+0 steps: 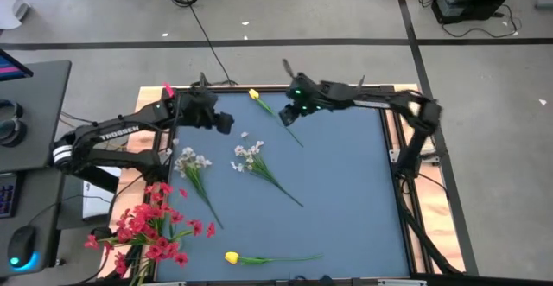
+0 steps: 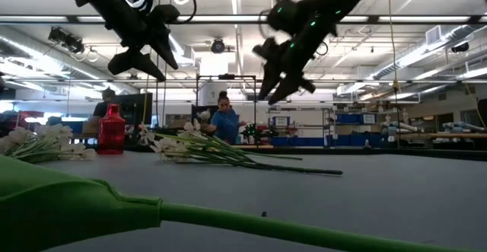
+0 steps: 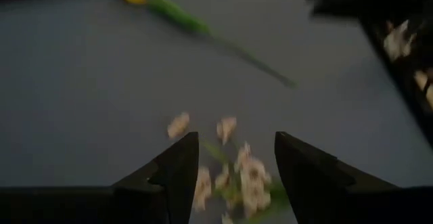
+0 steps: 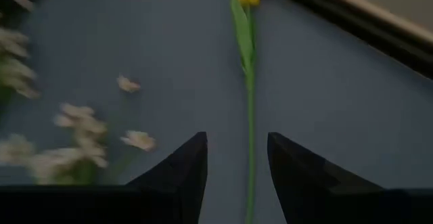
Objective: Sort flowers into vase by color
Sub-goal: Put the top yellow flower into the pink vase
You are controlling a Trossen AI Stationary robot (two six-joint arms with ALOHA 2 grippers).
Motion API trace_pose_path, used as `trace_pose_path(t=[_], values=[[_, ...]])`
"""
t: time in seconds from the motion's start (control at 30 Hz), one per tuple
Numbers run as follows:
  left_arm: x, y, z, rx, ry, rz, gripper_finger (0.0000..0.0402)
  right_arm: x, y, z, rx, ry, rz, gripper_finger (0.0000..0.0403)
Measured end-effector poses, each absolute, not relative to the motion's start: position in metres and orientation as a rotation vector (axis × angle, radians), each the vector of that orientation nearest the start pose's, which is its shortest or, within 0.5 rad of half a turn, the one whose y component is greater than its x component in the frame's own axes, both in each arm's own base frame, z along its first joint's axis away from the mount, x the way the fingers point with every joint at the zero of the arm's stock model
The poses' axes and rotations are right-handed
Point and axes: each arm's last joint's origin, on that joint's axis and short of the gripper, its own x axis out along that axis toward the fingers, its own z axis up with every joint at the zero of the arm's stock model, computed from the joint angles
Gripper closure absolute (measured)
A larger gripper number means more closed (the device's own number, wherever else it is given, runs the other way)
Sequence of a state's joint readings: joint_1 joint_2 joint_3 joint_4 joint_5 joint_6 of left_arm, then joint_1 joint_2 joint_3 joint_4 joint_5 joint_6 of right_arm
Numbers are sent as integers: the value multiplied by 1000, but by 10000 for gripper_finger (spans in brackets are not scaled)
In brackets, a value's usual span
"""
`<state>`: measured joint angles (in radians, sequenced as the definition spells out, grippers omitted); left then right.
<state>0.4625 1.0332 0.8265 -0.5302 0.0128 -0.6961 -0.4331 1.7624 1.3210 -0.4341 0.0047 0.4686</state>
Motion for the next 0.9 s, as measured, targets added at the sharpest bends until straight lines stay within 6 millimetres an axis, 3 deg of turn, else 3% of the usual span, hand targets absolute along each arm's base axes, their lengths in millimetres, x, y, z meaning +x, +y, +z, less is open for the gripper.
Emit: trace_pose_path(t=[0.2,0.4,0.7,0.9], values=[[180,113,279,-836,454,712,203,379,-191,215,591,964,-614,239],[177,118,279,-787,469,708,203,406,-215,191,591,1163,-583,239],[179,121,276,-799,476,722,203,426,-222,157,648,1335,-480,246],[186,125,270,-833,483,728,203,427,-223,146,620,1372,-486,257]])
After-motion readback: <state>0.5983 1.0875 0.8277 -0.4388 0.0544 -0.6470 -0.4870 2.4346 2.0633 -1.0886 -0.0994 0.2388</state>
